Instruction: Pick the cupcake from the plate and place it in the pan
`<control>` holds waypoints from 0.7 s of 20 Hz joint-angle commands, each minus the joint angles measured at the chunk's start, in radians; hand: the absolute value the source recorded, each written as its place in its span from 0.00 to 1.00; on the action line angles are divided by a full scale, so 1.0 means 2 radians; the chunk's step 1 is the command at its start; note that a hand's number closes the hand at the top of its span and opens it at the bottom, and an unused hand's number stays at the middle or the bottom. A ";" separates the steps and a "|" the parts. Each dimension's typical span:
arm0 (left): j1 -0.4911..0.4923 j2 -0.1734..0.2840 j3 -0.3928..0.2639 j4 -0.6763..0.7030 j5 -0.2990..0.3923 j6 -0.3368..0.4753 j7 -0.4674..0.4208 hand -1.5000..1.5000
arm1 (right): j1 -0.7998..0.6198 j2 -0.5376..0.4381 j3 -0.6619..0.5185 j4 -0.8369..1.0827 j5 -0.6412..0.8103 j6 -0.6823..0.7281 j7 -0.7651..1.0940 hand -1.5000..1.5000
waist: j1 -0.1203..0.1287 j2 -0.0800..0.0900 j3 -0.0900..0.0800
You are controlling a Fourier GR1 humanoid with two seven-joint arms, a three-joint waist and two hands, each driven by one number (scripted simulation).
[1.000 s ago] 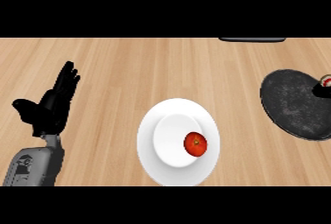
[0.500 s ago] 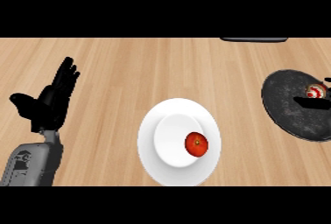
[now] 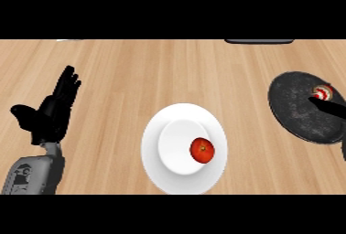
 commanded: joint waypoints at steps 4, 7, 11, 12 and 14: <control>0.010 0.005 0.013 0.011 0.001 0.003 -0.008 0.50 | 0.076 0.050 -0.012 -0.147 -0.080 0.094 -0.014 0.00 | -0.027 -0.011 -0.003; 0.036 0.006 0.012 -0.016 0.001 0.002 -0.007 0.50 | 0.150 0.093 -0.010 -0.230 -0.110 0.121 -0.038 0.00 | -0.030 -0.013 -0.003; 0.008 0.023 0.035 0.011 0.007 0.003 -0.002 0.50 | 0.226 0.124 0.024 -0.364 -0.111 0.145 -0.009 0.00 | -0.042 -0.013 -0.004; 0.031 0.008 0.015 -0.010 -0.008 0.012 0.001 0.50 | 0.245 0.138 0.035 -0.400 -0.102 0.133 0.001 0.00 | -0.039 -0.015 -0.004; 0.034 0.005 0.017 -0.018 0.002 0.006 -0.002 0.50 | 0.301 0.143 0.037 -0.482 -0.113 0.145 0.029 0.00 | -0.035 -0.012 -0.004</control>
